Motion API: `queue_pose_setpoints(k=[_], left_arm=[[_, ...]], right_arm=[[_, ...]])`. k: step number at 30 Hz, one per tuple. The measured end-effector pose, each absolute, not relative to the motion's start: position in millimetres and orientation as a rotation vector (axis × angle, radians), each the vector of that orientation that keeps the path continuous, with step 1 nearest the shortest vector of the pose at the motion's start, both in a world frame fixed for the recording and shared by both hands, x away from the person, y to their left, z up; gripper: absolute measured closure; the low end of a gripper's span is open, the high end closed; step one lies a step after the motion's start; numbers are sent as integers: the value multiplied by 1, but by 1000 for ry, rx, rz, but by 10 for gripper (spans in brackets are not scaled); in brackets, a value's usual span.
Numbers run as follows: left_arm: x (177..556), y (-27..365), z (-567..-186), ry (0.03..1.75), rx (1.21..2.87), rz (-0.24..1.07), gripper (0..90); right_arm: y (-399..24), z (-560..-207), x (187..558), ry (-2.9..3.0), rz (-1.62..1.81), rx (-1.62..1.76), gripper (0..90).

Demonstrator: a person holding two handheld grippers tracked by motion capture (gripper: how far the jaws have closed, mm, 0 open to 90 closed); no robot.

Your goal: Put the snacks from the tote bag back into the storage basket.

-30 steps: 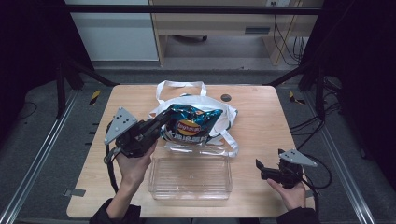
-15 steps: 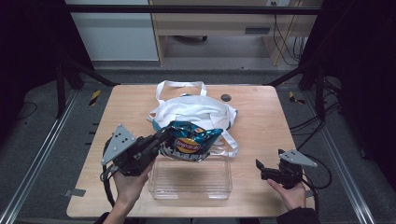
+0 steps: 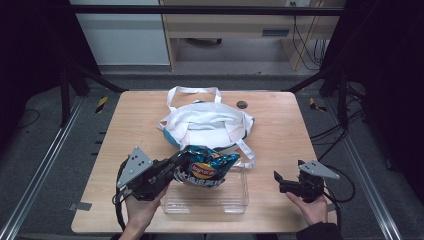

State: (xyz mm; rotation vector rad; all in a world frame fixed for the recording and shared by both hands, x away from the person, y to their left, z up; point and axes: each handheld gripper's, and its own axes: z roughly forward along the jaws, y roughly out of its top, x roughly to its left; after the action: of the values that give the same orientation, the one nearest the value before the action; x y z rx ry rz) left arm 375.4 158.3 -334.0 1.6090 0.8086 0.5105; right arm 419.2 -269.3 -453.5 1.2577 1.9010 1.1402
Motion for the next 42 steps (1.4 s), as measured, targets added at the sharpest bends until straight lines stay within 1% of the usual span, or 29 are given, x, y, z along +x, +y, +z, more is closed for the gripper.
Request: queue_pose_setpoints(k=[13,22,42], left_arm=[[374,157,-359,848,1669,474,894],[377,160,-369,887,1665,433,893],[388,167,-377,988,1650,466,890]], right_arm=[[-269,-455,419,1913,1125,1250,61],[-269,-455,419,1917,1125,1253,61],[-268,-455,419,1919,1122,1251,61]])
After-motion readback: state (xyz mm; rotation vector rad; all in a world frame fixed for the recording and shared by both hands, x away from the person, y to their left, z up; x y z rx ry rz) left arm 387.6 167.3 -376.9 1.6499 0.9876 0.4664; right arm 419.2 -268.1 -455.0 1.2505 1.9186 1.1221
